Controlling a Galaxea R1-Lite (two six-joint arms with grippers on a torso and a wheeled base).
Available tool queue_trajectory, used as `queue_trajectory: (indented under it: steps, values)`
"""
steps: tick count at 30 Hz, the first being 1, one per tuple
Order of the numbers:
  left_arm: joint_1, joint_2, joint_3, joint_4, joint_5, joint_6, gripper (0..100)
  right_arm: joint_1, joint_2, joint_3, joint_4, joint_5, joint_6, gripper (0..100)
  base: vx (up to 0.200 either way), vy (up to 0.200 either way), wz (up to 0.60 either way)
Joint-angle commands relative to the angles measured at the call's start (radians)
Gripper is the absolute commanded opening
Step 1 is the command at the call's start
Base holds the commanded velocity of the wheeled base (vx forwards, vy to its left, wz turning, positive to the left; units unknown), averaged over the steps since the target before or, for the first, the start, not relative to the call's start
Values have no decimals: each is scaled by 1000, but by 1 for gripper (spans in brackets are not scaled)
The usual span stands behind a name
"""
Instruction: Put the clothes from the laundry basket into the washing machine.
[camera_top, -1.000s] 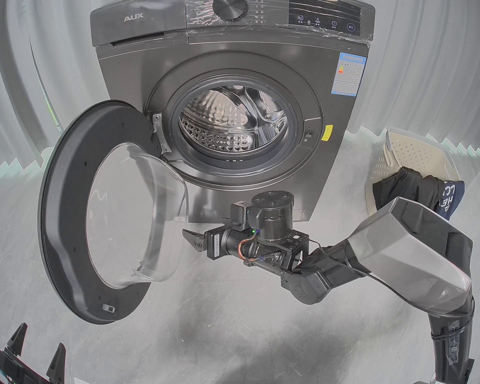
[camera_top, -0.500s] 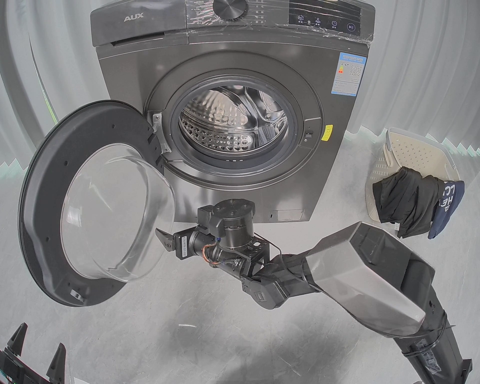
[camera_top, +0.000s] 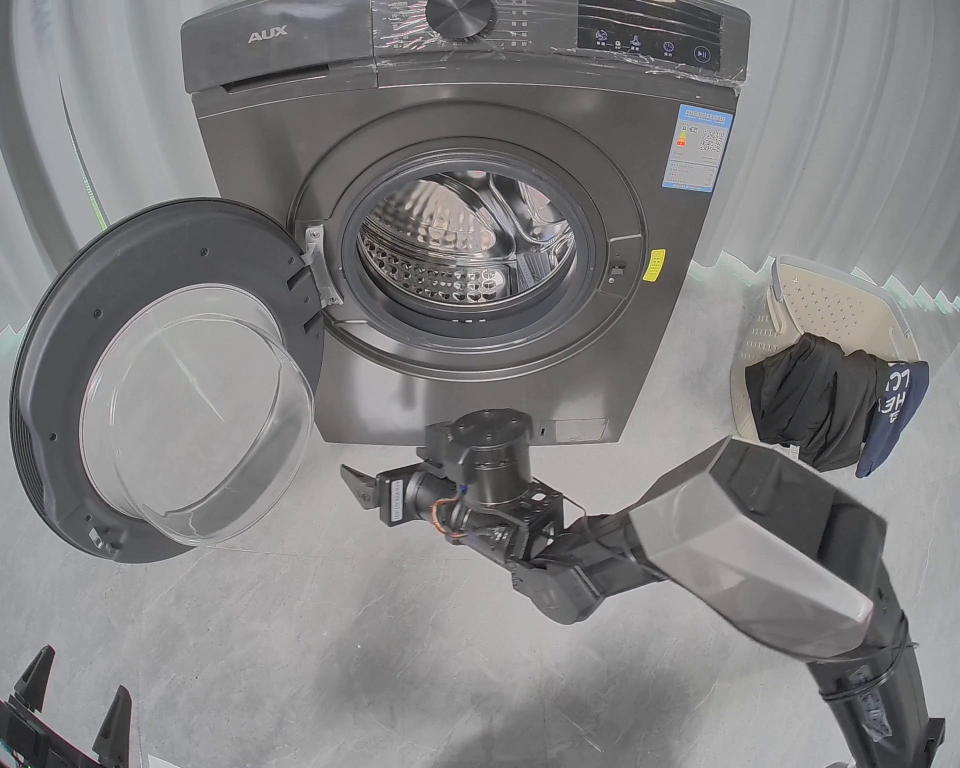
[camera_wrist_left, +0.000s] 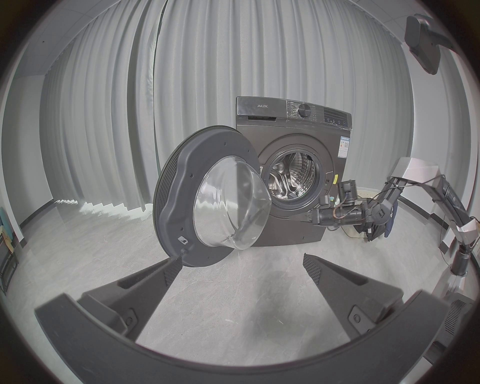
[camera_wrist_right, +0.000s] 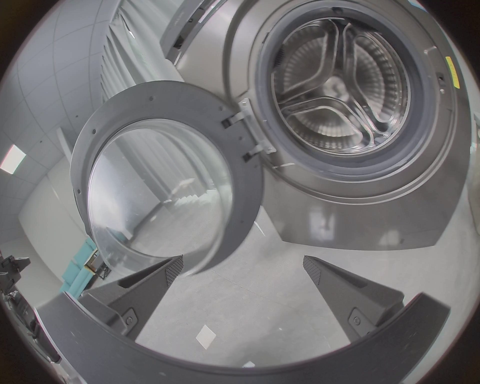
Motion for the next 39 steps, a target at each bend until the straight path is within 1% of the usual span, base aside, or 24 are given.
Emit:
queue_trajectory:
  steps: [1,3,4,5,6,8,10,12,13,16,17,19,20,22,23,27,29,30,31,34,35,36,37,39]
  values:
    - [0,-13,16,0,0,1,100,-108,-390,431,-101,-9,-12,100,0,0,0]
    - [0,-13,16,0,1,1,100,-146,-502,569,-121,-9,-25,100,0,0,0]
    - [0,-13,16,0,1,1,100,-146,-502,569,-121,-9,-25,100,0,0,0]
    - [0,-13,16,0,1,3,100,-195,-617,704,-144,-9,-58,100,0,0,0]
    - [0,-13,16,0,1,3,100,-203,-640,729,-152,-9,-64,100,0,0,0]
    - [0,-13,16,0,1,3,100,-247,-761,887,-204,-11,-85,100,0,0,0]
    - [0,-13,16,0,1,3,100,-276,-853,1002,-233,-16,-104,100,0,0,0]
    - [0,-13,16,0,1,3,100,-287,-882,1043,-244,-20,-116,100,0,0,0]
    - [0,-13,16,0,1,3,100,-307,-977,1154,-276,-36,-128,100,0,0,0]
    - [0,-13,16,0,1,3,100,-344,-1106,1264,-285,-37,-128,100,0,0,0]
    - [0,-13,16,0,1,3,100,-381,-1165,1313,-284,-34,-131,100,0,0,0]
    - [0,-13,16,0,1,3,100,-381,-1165,1313,-284,-34,-131,100,0,0,0]
    - [0,-13,16,0,1,3,100,-462,-1280,1399,-281,-26,-142,100,0,0,0]
    - [2,-13,16,0,1,3,100,-470,-1290,1407,-278,-25,-142,100,0,0,0]
    - [0,-13,16,0,1,3,100,-516,-1390,1479,-273,-25,-148,100,0,0,0]
    - [0,-13,16,0,1,3,100,-585,-1528,1585,-270,-22,-159,100,0,0,0]
    - [2,-13,16,0,1,3,100,-589,-1542,1594,-270,-19,-162,100,0,0,0]
    - [0,-13,16,0,1,3,100,-632,-1688,1595,-137,-13,-167,100,0,0,0]
    - [2,-13,16,0,1,3,100,-645,-1744,1595,-83,-11,-167,100,0,0,0]
    - [0,-13,16,0,1,3,100,-687,-1987,1594,185,10,-185,100,67,0,0]
    - [0,-13,16,0,1,3,100,-691,-2007,1594,208,15,-186,100,200,0,0]
    - [2,-13,16,0,1,3,100,-712,-2128,1594,320,38,-190,100,200,0,0]
    - [2,-13,16,0,1,3,100,-712,-2128,1594,320,38,-190,100,200,0,0]
    - [2,-13,16,0,1,4,100,-740,-2267,1595,455,58,-193,100,200,0,0]
